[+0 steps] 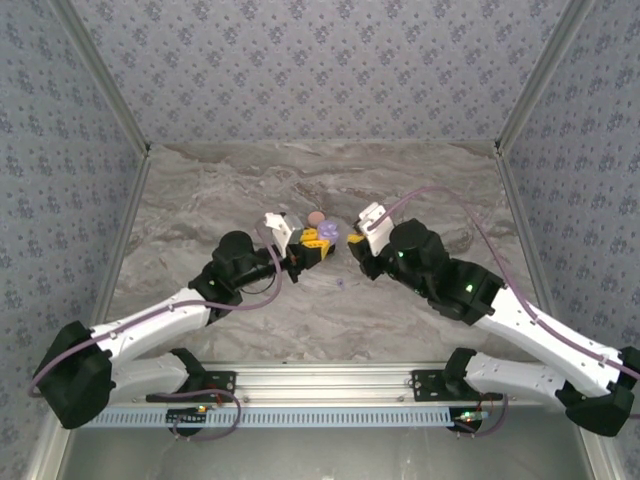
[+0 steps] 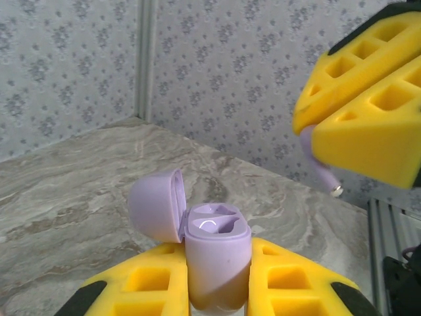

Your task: Insert wireless bluetooth earbuds into charging case

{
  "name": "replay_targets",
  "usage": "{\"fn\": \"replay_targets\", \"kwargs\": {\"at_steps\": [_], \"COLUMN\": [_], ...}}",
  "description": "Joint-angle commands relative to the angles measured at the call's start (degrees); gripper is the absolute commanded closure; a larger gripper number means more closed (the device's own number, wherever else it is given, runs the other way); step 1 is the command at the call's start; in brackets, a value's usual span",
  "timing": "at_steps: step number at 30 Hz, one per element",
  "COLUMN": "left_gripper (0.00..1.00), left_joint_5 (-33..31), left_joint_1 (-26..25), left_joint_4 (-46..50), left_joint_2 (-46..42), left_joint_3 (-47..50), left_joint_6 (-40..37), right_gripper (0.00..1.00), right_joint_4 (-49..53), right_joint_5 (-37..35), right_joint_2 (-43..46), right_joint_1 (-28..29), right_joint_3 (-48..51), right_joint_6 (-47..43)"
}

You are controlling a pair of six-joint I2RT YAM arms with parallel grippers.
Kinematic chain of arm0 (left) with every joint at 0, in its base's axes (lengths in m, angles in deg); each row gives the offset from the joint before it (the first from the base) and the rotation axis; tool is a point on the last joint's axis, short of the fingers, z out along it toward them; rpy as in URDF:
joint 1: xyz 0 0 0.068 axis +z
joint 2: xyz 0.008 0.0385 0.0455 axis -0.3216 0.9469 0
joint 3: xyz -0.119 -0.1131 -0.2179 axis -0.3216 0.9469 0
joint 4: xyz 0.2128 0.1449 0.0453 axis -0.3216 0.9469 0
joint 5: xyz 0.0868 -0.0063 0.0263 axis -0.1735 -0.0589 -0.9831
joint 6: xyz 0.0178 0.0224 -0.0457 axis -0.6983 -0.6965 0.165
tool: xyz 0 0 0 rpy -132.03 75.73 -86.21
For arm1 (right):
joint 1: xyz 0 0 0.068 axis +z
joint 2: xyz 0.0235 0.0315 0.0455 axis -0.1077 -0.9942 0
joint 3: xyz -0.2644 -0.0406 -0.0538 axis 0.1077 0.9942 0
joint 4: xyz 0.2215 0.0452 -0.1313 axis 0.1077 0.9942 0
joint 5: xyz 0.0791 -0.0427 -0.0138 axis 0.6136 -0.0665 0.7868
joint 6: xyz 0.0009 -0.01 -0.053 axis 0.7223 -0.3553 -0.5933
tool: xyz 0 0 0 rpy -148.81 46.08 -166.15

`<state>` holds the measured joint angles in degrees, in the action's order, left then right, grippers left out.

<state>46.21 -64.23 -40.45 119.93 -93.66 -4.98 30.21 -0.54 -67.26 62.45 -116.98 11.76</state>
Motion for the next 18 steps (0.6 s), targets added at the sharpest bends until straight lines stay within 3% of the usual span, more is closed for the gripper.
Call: {"fn": "replay_targets", "kwargs": {"at_steps": [1, 6, 18], "left_gripper": [1.0, 1.0, 1.0], "left_joint_5": [2.86, 4.05, 4.99], "left_joint_1": [-0.5, -0.7, -0.7], "left_joint_4": [-2.67, -2.18, -2.09], "left_joint_2": [0.72, 1.34, 1.45], "left_joint_3": [-2.39, -3.02, -3.27], "left_joint_6": [-1.18, -1.44, -1.56], "right_gripper": [0.83, 0.82, 0.82], "right_joint_4": [-2.72, -3.23, -4.25], "right_joint_5": [-7.03, -10.43, -10.26], "right_joint_2": [-1.49, -4.39, -7.46], "right_joint_1": [2.49, 3.72, 3.88], "right_joint_3": [-3.03, -4.5, -5.03], "right_joint_6": [-7.57, -10.13, -11.43]}}
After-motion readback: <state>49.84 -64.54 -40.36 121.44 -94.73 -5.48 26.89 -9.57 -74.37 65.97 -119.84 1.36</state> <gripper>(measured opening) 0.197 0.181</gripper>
